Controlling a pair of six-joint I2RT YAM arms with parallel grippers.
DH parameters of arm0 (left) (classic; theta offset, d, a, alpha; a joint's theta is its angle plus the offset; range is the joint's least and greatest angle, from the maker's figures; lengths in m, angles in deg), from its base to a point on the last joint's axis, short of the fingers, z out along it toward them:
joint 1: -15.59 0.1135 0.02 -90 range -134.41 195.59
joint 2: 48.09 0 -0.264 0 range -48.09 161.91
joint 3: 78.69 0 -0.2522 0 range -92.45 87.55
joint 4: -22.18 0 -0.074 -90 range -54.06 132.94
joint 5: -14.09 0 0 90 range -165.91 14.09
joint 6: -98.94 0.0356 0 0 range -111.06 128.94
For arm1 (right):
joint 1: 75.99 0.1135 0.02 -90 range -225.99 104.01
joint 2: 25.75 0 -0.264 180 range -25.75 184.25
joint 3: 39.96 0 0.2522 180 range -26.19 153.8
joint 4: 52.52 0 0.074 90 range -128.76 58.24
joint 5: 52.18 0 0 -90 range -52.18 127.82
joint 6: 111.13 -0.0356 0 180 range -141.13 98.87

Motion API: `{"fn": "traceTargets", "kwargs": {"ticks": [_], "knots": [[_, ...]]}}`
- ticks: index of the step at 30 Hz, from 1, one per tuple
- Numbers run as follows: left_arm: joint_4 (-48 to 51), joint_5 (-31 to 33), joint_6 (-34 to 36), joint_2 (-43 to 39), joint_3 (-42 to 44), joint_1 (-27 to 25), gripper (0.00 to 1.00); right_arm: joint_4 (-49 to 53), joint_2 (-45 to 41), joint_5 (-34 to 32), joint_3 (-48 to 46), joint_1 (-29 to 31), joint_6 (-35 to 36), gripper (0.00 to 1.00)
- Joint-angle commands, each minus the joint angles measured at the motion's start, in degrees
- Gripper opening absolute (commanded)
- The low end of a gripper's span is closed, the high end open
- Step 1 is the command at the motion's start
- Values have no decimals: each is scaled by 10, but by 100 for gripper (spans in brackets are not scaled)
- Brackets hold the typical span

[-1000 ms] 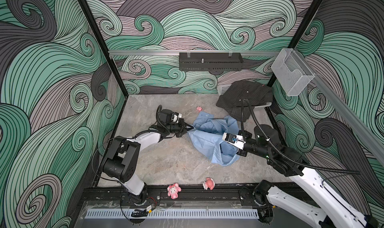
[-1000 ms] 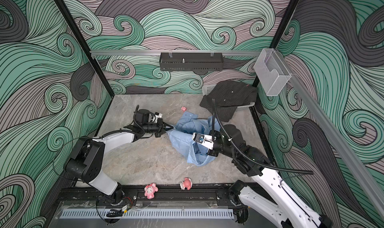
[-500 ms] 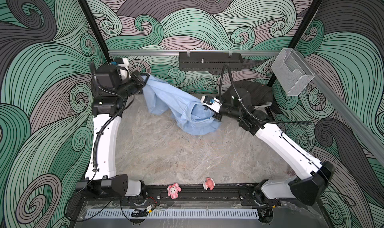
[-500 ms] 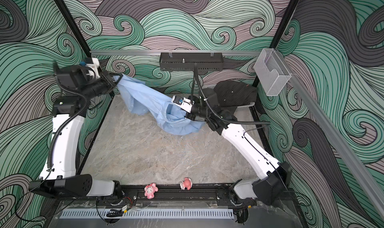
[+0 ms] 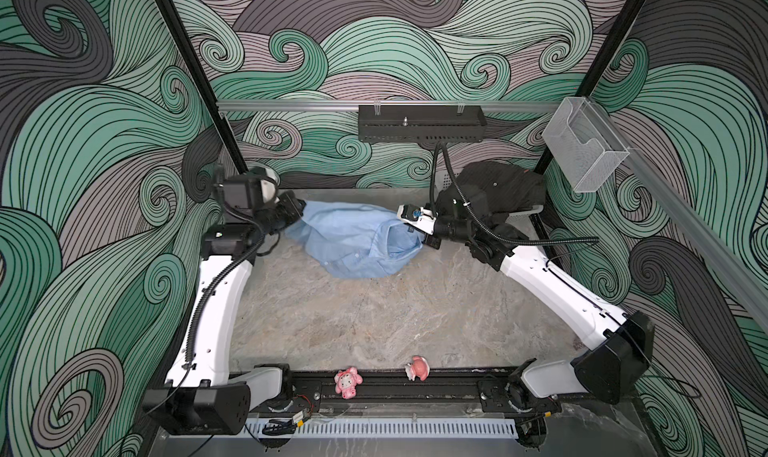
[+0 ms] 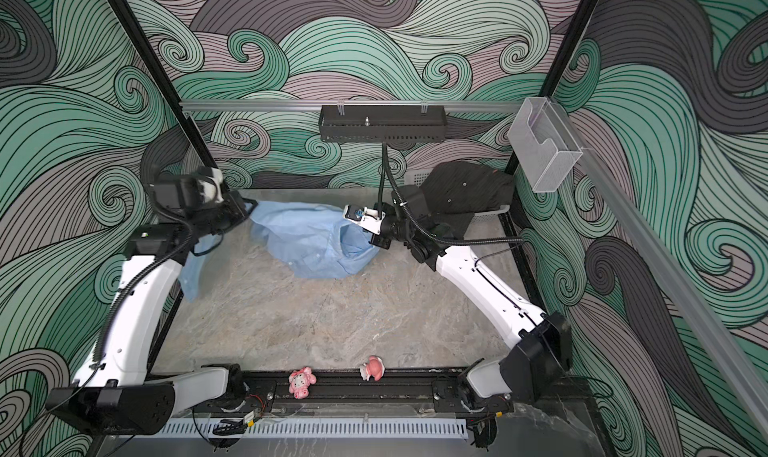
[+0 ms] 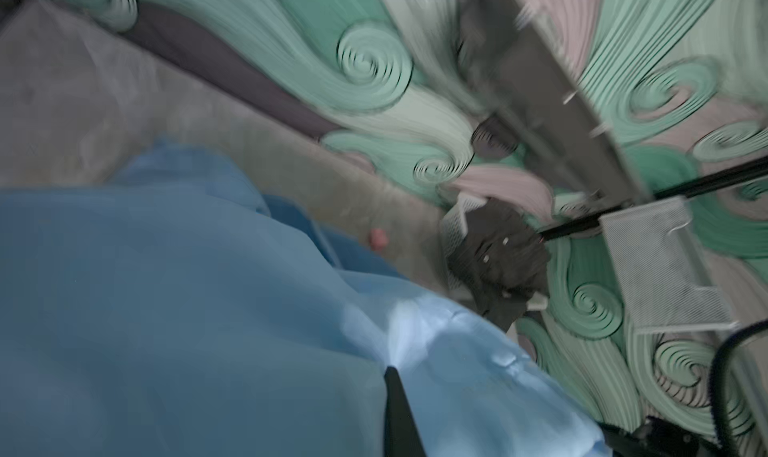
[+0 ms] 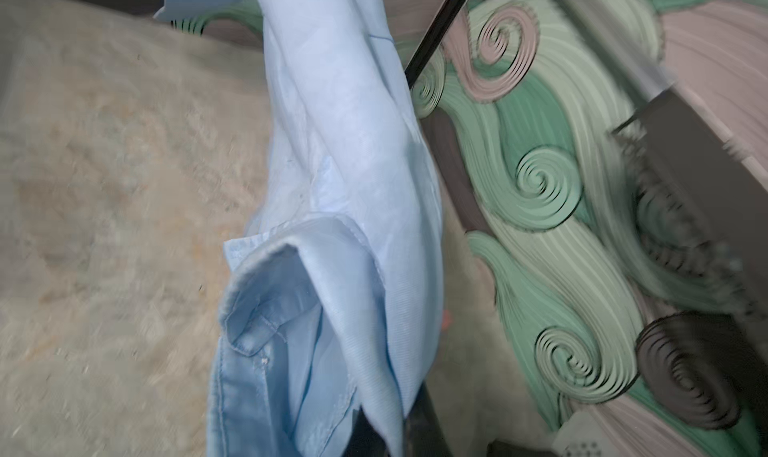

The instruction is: Fold and stack the long sleeve shirts

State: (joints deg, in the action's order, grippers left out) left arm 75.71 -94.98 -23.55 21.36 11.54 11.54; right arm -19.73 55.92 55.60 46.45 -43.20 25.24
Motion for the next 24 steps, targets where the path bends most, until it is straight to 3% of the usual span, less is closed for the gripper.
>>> {"fn": "traceTargets", "kwargs": {"ticks": [1, 7, 11, 12, 15, 17, 21, 24], "knots": [[16, 9, -32, -32, 90, -88, 0, 49, -40, -68, -69, -16, 42, 0], [-12, 23, -123, -32, 234, -229, 0, 75, -105, -167, -167, -34, 67, 13], [-23, 30, -172, -51, 279, -289, 2, 114, -141, -193, -173, -44, 33, 36], [-18, 32, -177, -57, 283, -300, 6, 118, -151, -192, -177, -45, 19, 41], [10, 29, -179, -83, 275, -321, 47, 139, -189, -174, -179, -49, -44, 54], [39, 39, -168, -105, 247, -322, 60, 142, -215, -165, -177, -52, -97, 63], [61, 128, -134, -142, 194, -317, 72, 140, -262, -144, -173, -52, -224, 92], [79, 153, -103, -127, 168, -261, 76, 145, -276, -168, -153, -52, -364, 92]]}}
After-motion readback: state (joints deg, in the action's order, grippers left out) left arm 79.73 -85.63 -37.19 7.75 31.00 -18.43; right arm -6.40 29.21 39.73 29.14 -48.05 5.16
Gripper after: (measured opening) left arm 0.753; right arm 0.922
